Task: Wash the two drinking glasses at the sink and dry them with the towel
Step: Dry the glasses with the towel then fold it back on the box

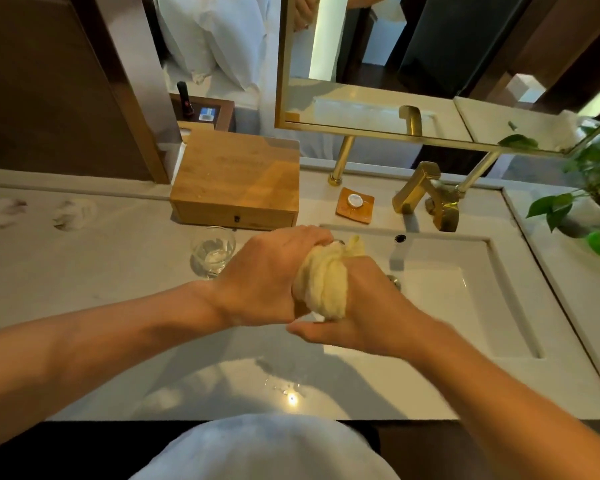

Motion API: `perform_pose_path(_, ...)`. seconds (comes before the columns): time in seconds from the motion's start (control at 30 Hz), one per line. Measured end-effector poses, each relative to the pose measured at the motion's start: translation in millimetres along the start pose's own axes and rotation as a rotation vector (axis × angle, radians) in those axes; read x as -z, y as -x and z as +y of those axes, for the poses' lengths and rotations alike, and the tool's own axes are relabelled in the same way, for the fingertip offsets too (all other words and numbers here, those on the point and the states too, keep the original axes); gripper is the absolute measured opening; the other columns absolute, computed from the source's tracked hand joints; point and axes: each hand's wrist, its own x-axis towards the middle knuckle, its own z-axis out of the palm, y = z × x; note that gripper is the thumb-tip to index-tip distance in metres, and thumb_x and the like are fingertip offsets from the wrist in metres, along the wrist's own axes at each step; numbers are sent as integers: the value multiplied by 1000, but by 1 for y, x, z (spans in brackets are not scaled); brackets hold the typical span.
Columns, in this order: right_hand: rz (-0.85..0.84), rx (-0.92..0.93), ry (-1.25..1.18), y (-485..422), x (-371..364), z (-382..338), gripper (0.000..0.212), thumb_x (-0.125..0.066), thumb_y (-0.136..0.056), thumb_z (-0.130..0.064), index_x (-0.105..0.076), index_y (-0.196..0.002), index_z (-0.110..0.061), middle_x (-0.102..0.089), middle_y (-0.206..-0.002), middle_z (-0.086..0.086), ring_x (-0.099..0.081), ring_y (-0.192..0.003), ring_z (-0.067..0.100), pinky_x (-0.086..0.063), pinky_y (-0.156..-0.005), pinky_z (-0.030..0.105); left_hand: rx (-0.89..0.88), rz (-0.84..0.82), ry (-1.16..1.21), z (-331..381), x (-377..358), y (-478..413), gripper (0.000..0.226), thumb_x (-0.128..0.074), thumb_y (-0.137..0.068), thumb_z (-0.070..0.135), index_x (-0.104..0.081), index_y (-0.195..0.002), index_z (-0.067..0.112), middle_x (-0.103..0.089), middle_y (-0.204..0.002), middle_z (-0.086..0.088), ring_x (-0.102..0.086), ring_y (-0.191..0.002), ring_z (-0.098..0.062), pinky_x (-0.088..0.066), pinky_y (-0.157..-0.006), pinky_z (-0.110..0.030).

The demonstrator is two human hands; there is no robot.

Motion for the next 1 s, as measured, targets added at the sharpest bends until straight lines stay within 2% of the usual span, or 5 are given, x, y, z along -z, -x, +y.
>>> perform_pose_path(0.07, -338, 93, 270, 2, 13, 2, 49, -73, -89, -33, -60, -132, -14, -60, -127, 0, -58, -111, 15, -35, -90, 9, 174, -324, 200, 2, 9, -1, 55, -88, -61, 29, -57, -105, 20, -67, -90, 4, -65, -79, -11, -55, -69, -28)
perform_pose_path(0.2, -236, 690, 535, 6, 11, 5, 33, -82, -41, 12, -56, -45, -7, -51, -53, 6, -31, -47, 15, -18, -51, 19, 459, -1003, 644, 4, 2, -5, 30, -86, -63, 10, -64, -79, 22, -68, -75, 2, -66, -72, -11, -54, -72, -28)
perform_pose_path(0.43, -188, 858, 429, -10, -10, 15, 23, -67, -70, 14, -60, -59, -4, -58, -70, 13, -52, -62, 25, -37, -51, 28, 686, -1621, 1481, -28, -4, 12, 44, -85, -69, 25, -71, -107, 9, -71, -95, -7, -70, -80, -19, -59, -68, -30)
perform_pose_path(0.67, -272, -253, -762, -17, -19, 19, 37, -62, -73, 14, -69, -95, -15, -69, -91, 7, -65, -81, 7, -57, -75, 29, 616, -783, 330, -13, 28, 2, 49, -87, -51, 26, -64, -94, 29, -69, -84, 9, -66, -75, -10, -58, -68, -35)
perform_pose_path(1.0, 309, -281, -1987, 6, -25, 94, 80, -82, -40, 7, -71, -118, -5, -64, -125, 22, -63, -113, 43, -46, -98, 63, 801, 38, 724, -14, 16, -13, 87, -92, -59, 7, -49, -131, 28, -70, -110, 2, -70, -93, -24, -63, -75, -38)
